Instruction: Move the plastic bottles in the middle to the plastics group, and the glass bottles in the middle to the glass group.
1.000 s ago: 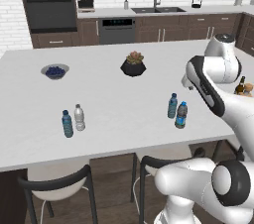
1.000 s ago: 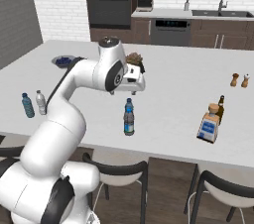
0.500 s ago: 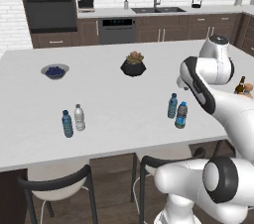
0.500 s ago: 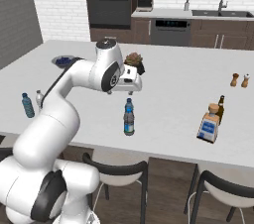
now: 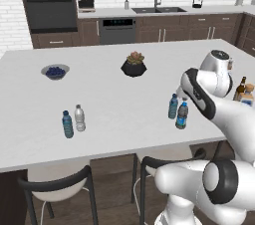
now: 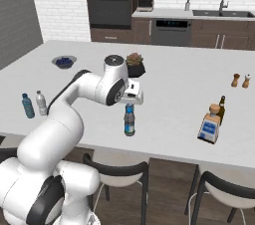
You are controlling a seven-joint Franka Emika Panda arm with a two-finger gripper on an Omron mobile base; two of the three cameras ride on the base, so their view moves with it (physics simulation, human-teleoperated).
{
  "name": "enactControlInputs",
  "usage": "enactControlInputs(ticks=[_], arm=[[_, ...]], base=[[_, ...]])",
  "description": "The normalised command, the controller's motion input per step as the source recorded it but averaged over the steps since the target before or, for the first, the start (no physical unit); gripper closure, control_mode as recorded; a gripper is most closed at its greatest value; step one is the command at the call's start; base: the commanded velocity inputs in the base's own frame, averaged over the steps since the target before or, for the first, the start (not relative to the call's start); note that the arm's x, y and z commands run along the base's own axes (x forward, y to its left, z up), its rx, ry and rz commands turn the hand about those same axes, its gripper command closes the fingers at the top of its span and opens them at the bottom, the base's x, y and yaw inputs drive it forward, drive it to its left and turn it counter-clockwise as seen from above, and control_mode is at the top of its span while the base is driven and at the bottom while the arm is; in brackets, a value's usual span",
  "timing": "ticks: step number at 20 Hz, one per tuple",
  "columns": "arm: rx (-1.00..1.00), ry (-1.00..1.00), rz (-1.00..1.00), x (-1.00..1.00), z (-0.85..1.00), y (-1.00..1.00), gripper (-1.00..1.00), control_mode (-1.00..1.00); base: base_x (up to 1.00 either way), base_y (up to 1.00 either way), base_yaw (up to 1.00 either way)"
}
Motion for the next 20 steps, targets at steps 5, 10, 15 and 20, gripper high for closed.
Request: enactControlInputs(ticks=[5,10,15,20], arm=[[0.02,-0.13,0.0,0.1,-0.15,0.0,-1.0,-1.0],[-0.02,0.0,0.0,0.07,0.0,0.0,-1.0,-1.0],[0.0,0.06,0.0,0.3,0.0,-0.04,-1.0,-1.0],[0.0,0.12,0.0,0.21,-0.01,-0.17,-1.0,-1.0]], base=[[0.0,0.0,0.0],[0.0,0.0,0.0],[0.0,0.0,0.0],[0.0,0.0,0.0]])
